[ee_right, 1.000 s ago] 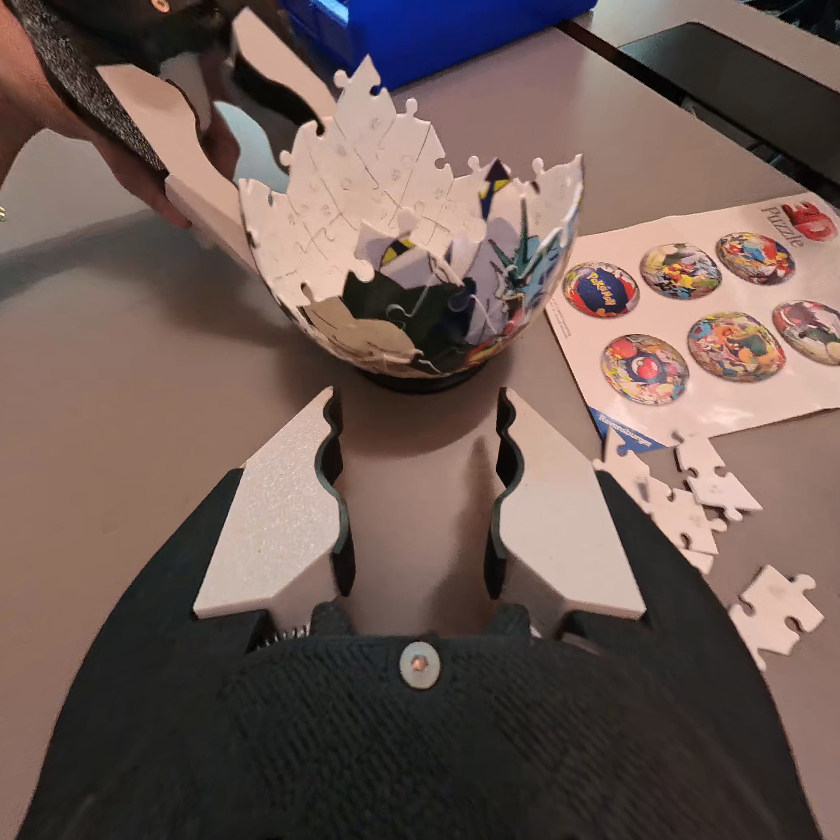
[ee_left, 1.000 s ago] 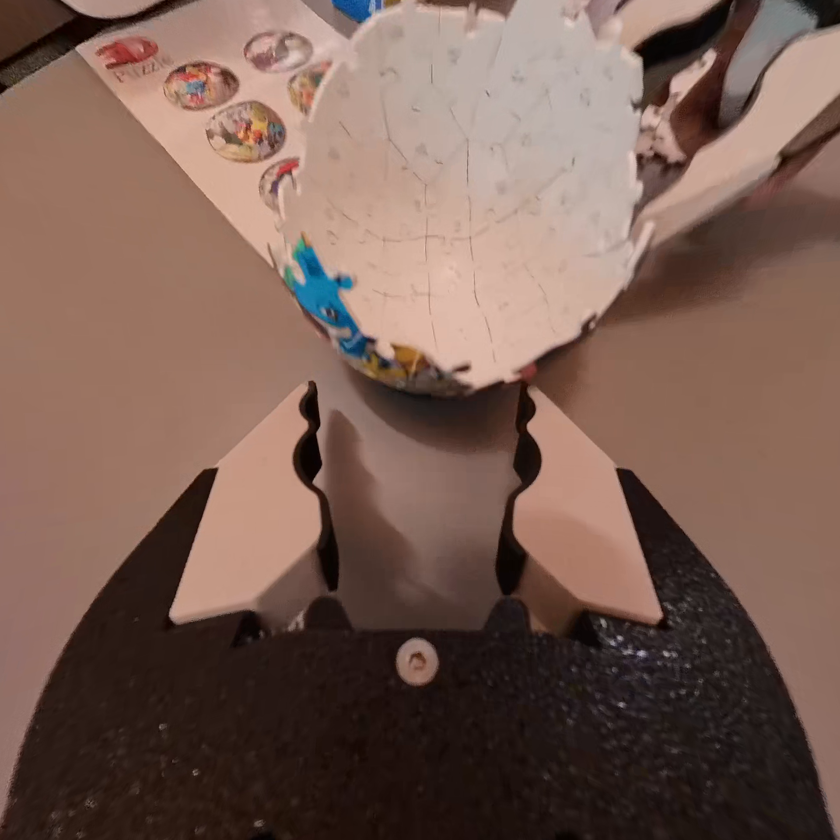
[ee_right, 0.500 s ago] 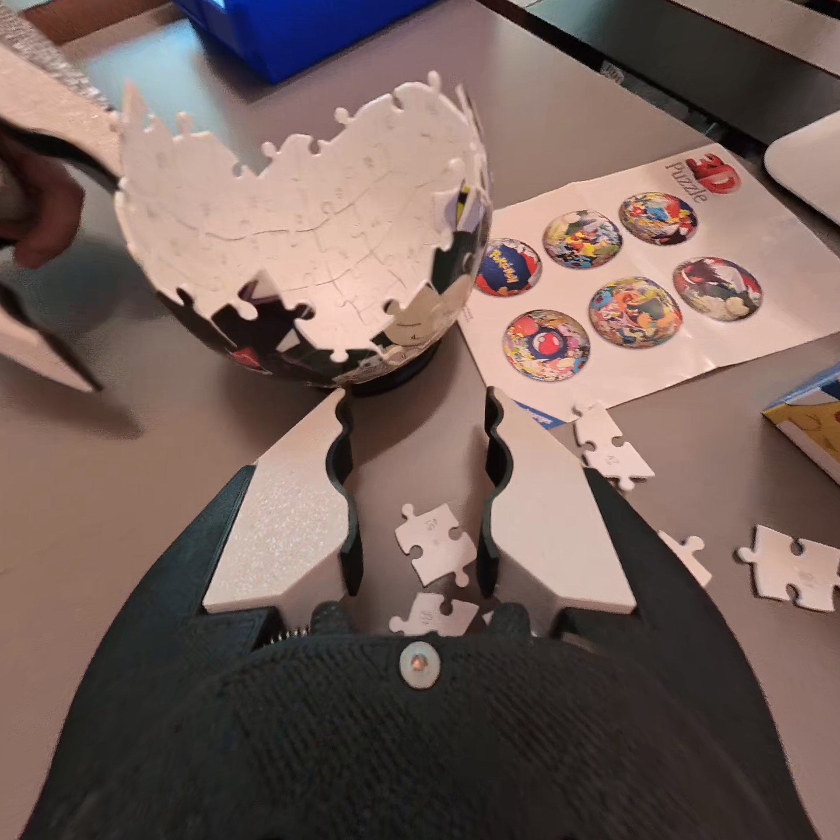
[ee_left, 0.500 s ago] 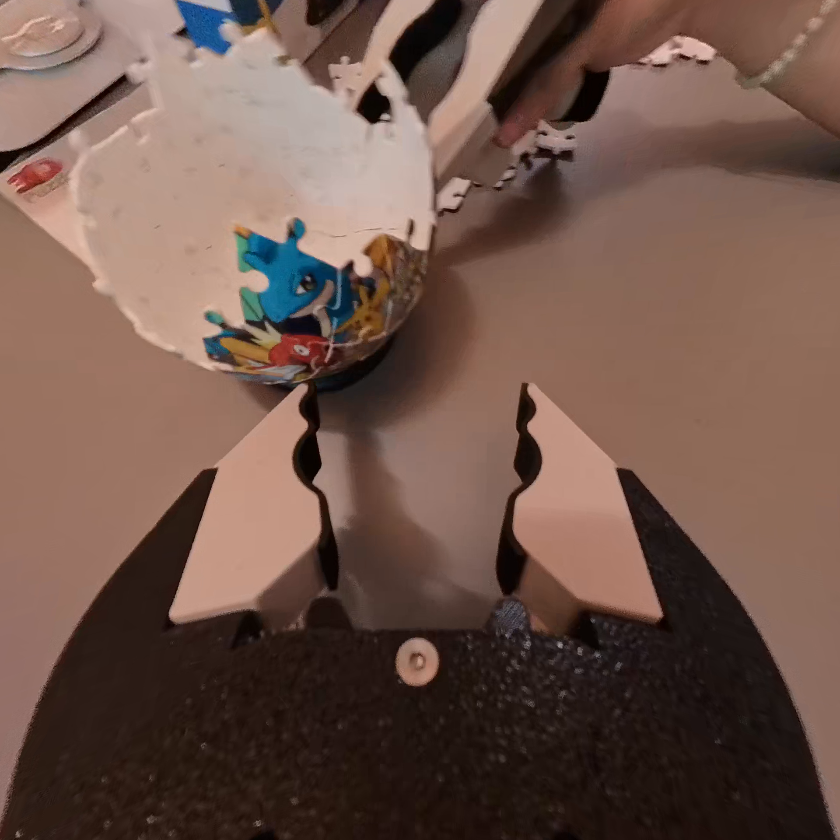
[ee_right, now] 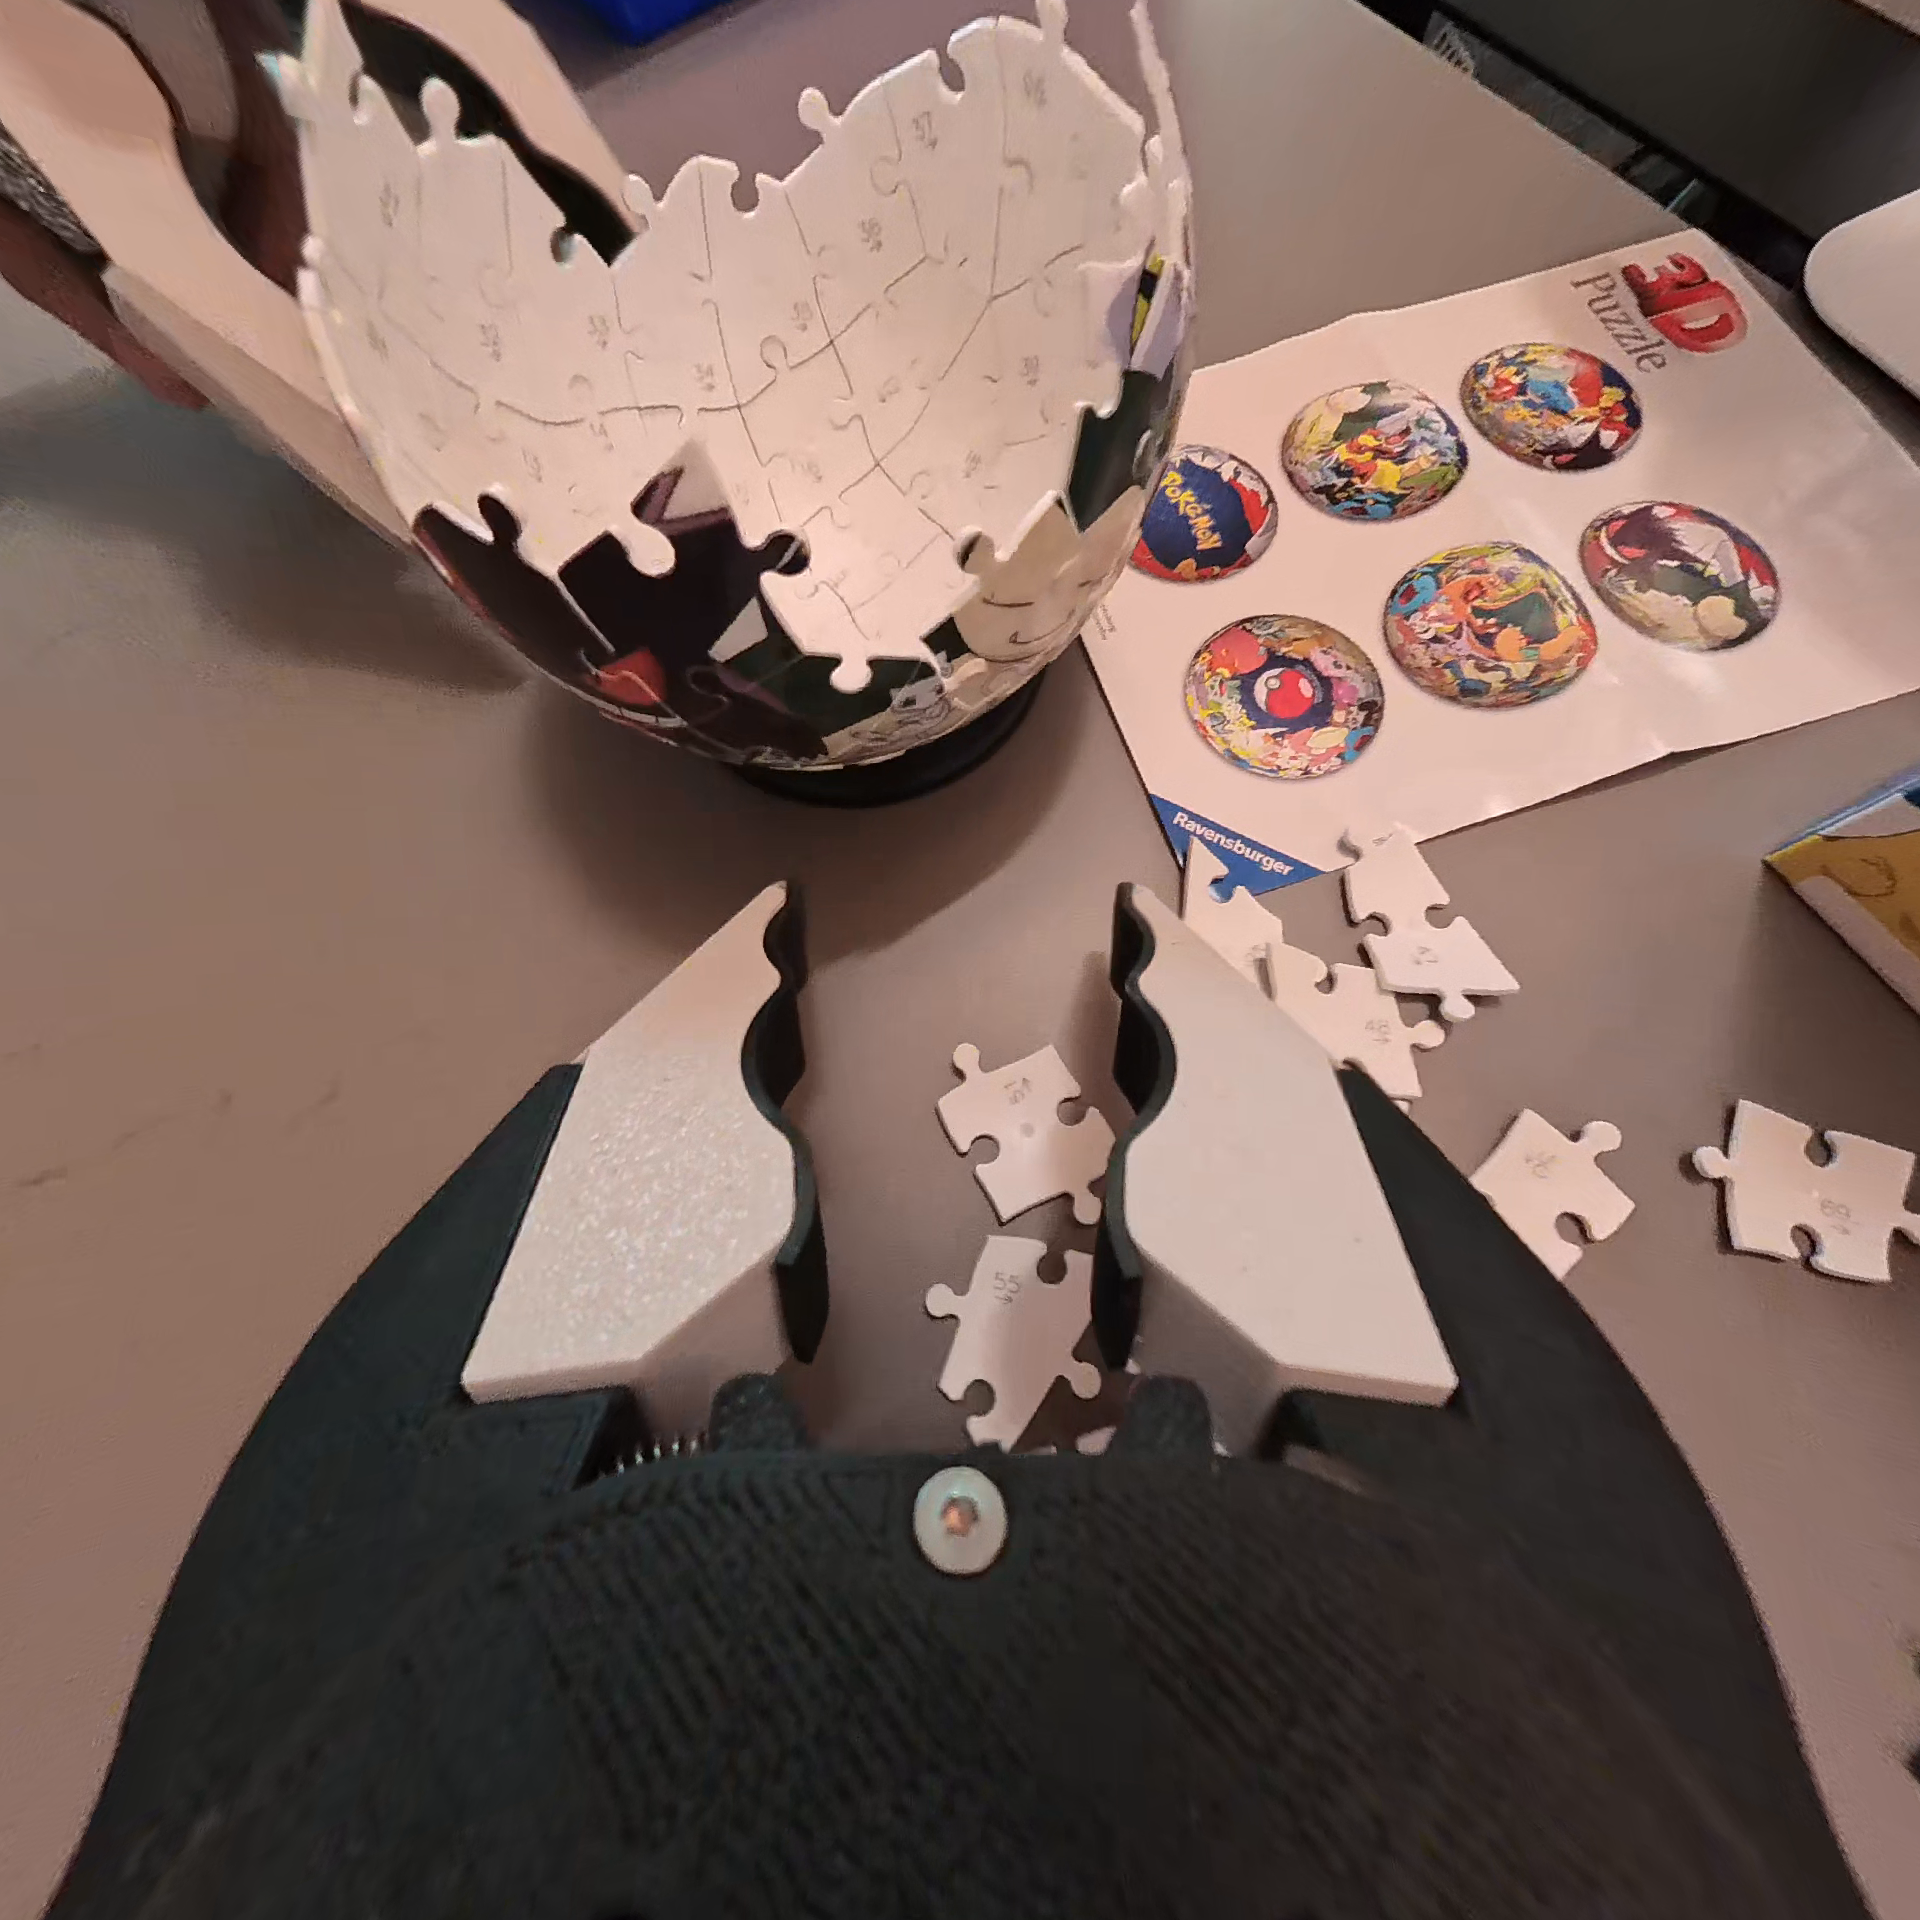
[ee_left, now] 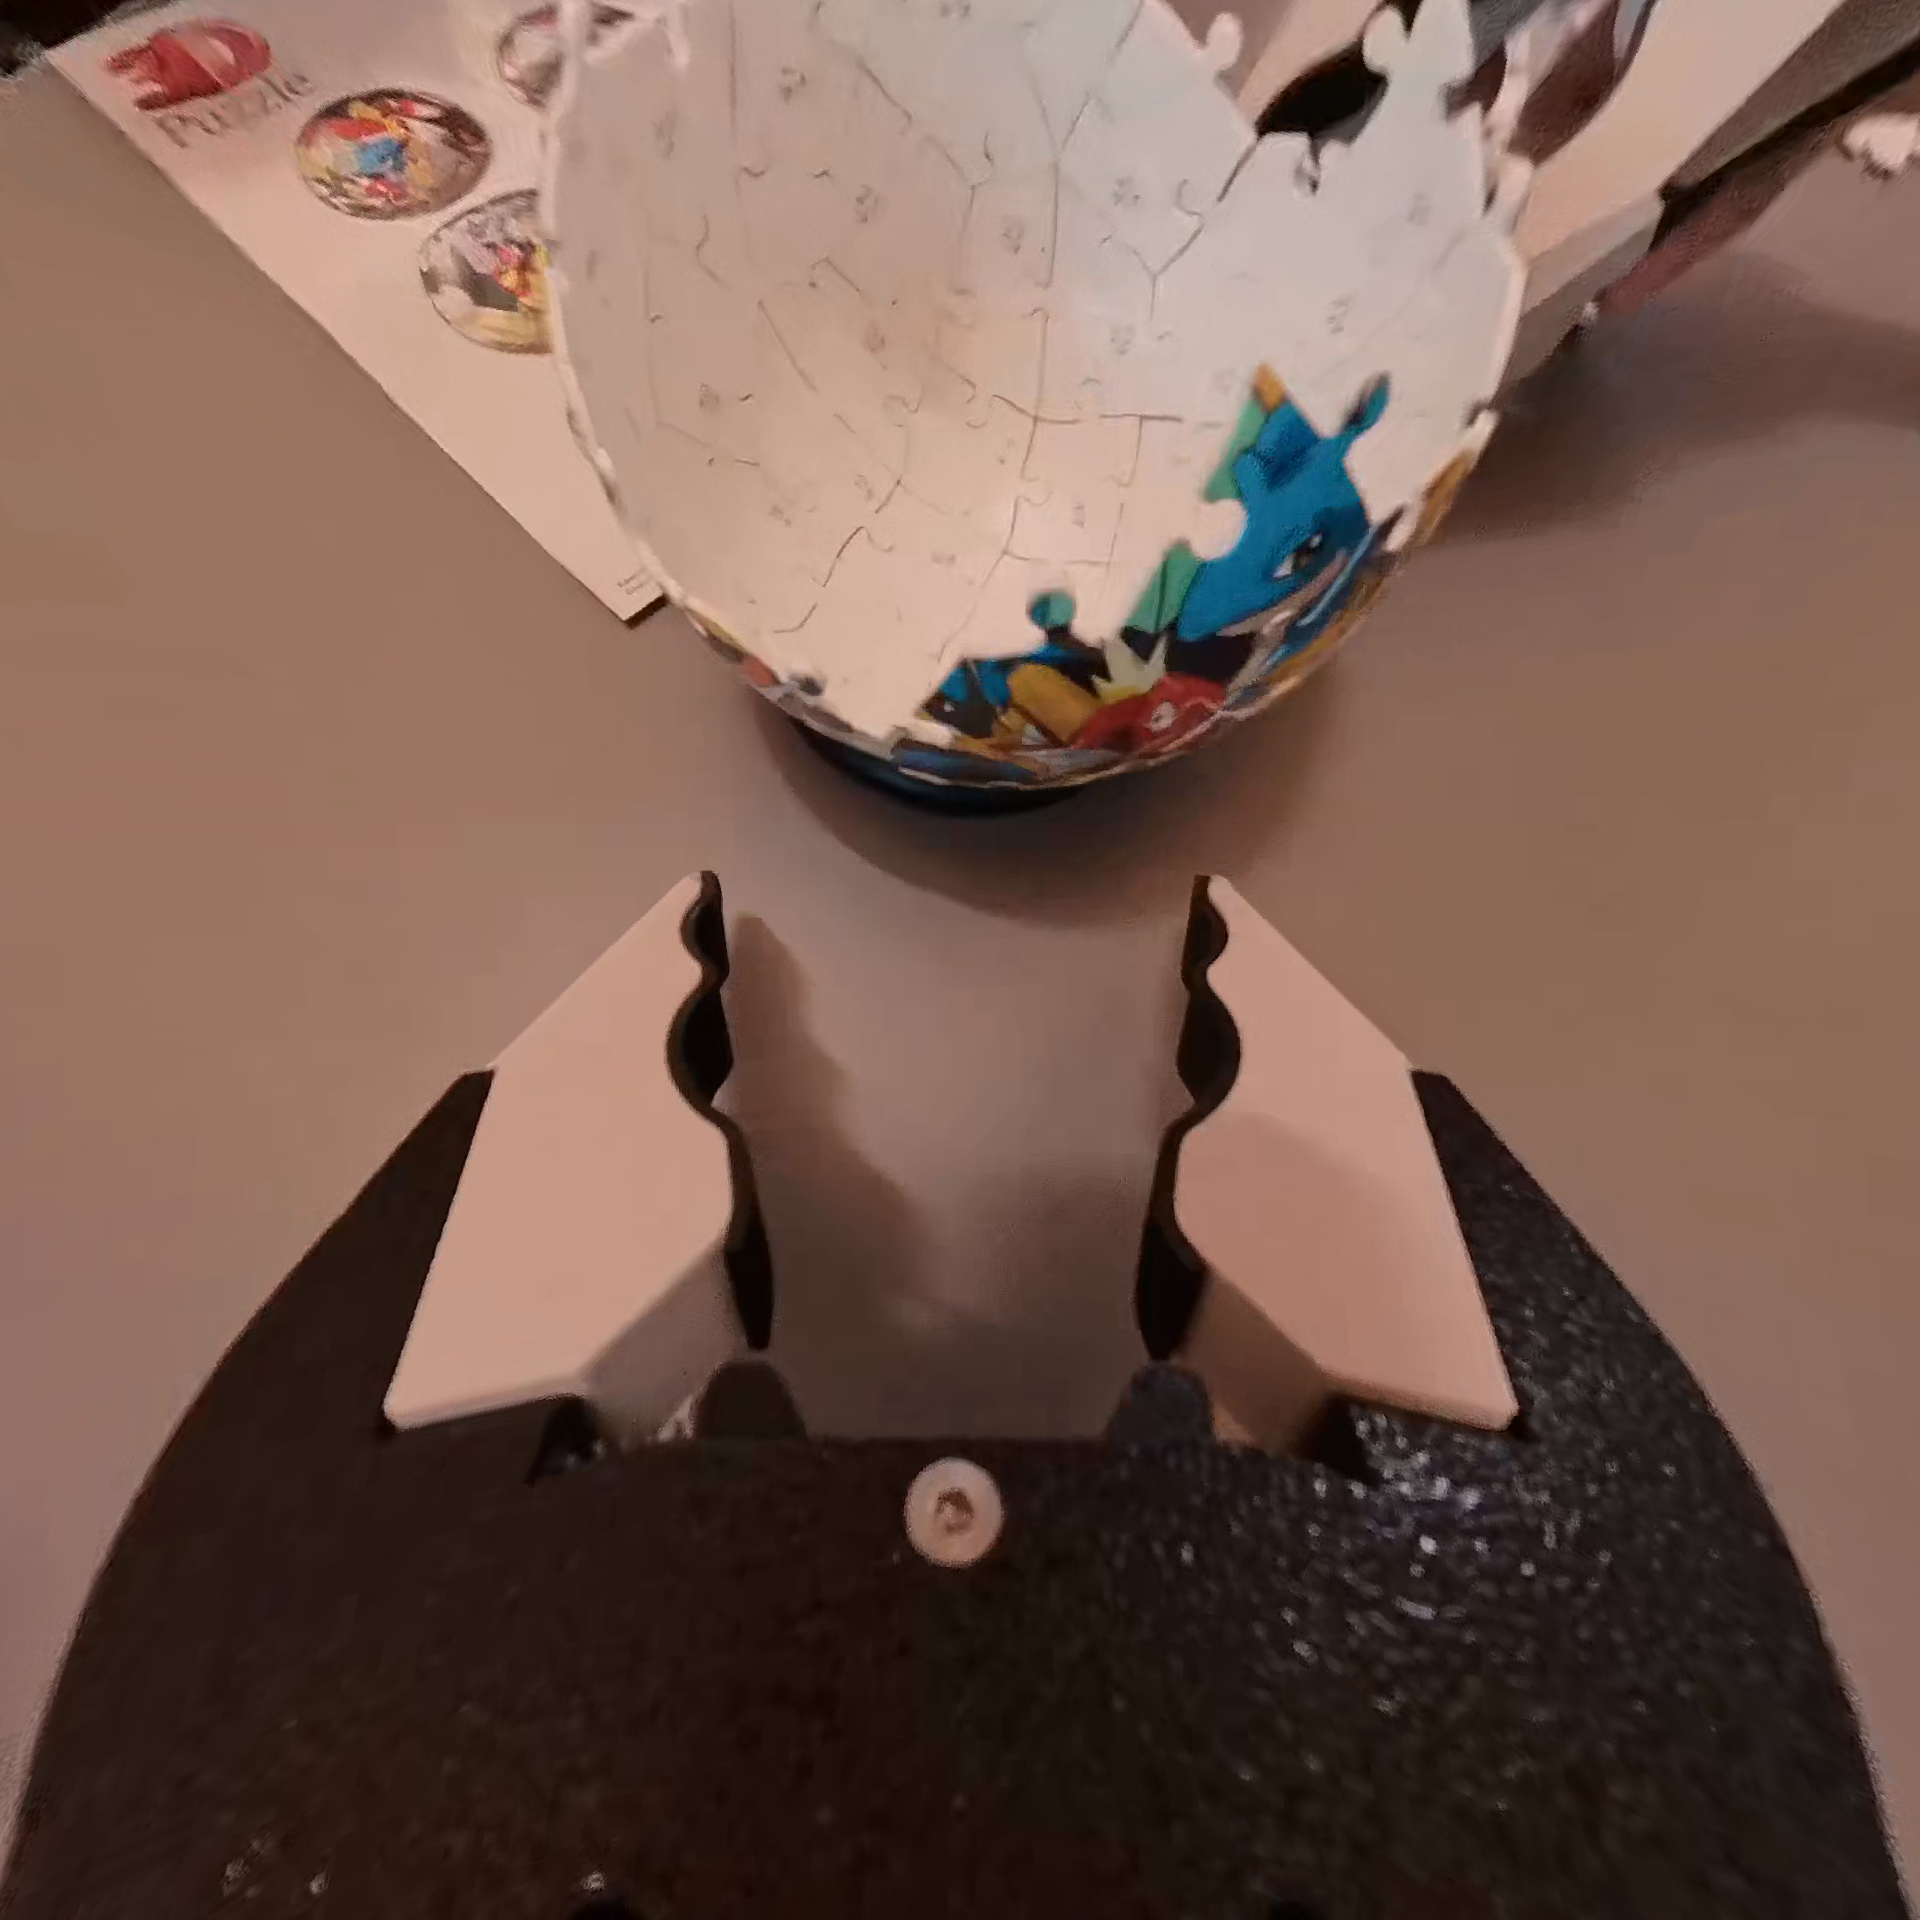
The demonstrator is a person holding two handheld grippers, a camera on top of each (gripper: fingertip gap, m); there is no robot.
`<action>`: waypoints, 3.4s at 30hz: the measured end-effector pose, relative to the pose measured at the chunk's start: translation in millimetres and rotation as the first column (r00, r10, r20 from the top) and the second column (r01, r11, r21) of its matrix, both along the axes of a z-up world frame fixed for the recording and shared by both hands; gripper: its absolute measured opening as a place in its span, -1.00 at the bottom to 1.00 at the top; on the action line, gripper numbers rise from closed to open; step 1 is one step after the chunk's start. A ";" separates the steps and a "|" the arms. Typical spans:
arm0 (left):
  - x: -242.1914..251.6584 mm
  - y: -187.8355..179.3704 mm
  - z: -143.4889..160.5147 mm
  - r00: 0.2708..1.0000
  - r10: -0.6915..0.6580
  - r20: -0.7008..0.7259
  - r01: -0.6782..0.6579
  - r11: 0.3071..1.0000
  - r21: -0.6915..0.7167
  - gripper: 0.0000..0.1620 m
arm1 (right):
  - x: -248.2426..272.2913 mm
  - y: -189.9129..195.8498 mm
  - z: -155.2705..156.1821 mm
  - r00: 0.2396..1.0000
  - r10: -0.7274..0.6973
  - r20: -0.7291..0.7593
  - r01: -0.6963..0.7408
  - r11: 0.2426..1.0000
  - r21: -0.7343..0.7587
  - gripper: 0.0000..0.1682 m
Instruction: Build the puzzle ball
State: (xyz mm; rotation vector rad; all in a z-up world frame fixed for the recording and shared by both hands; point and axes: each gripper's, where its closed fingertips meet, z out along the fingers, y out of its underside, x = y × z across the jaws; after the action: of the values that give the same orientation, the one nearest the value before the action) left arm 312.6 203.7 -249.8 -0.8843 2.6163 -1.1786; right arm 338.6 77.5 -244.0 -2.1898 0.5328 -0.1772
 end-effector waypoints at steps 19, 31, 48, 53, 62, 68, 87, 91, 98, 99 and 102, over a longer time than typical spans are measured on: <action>4.4 -35.6 -18.0 0.952 -0.296 0.081 0.292 0.955 0.052 -0.11 | 4.7 19.8 -20.1 0.996 0.090 -0.025 -0.092 0.989 -0.113 -0.66; -47.3 -33.7 -16.2 0.958 -0.269 0.098 0.261 0.961 0.088 -0.13 | -3.5 13.4 -19.5 0.985 0.158 -0.065 -0.166 0.976 -0.139 -0.72; -0.7 -45.7 -9.5 0.944 -0.318 0.084 0.320 0.948 -0.009 0.20 | -25.4 16.3 -18.9 0.993 0.100 -0.056 -0.105 0.989 -0.102 -0.42; -13.5 -44.5 -19.2 0.942 -0.327 0.076 0.322 0.944 0.068 0.17 | -18.7 16.3 -19.1 0.991 0.123 -0.048 -0.127 0.986 -0.108 -0.55; -47.3 -41.6 -17.7 0.939 -0.332 0.091 0.325 0.942 0.082 0.10 | -13.3 20.8 -19.4 0.978 0.203 -0.053 -0.208 0.970 -0.122 -0.60; -44.9 -34.1 -16.3 0.954 -0.278 0.109 0.272 0.960 0.067 0.10 | -14.3 21.4 -19.3 0.976 0.210 -0.060 -0.216 0.968 -0.129 -0.52; -69.8 -29.4 20.9 0.968 -0.112 0.226 0.140 0.984 -0.113 0.01 | -24.3 -134.8 35.0 0.977 -0.054 0.208 0.104 0.966 -0.237 -0.47; -74.1 -36.4 31.8 0.954 -0.080 0.287 0.111 0.989 -0.093 -0.13 | -27.0 -134.7 22.6 0.979 -0.023 0.203 0.070 0.971 -0.229 -0.50; -69.1 -37.1 78.2 0.930 -0.028 0.366 0.062 0.995 -0.084 -0.22 | -23.0 -93.3 34.9 0.974 0.031 0.224 -0.010 0.995 -0.096 -0.52; -67.1 -35.2 89.0 0.918 -0.023 0.395 0.057 0.995 -0.076 -0.23 | -23.9 -88.2 35.0 0.974 0.047 0.219 -0.029 0.996 -0.084 -0.52; -51.6 -28.1 118.5 0.881 -0.012 0.473 0.025 0.999 -0.020 -0.40 | -27.3 -77.4 29.9 0.974 0.100 0.204 -0.084 0.993 -0.086 -0.51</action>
State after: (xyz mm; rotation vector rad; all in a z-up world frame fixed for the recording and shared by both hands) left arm 261.0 175.6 -131.4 -0.4897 2.2179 -1.2475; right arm 311.3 0.0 -214.1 -2.2325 0.3109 -0.3773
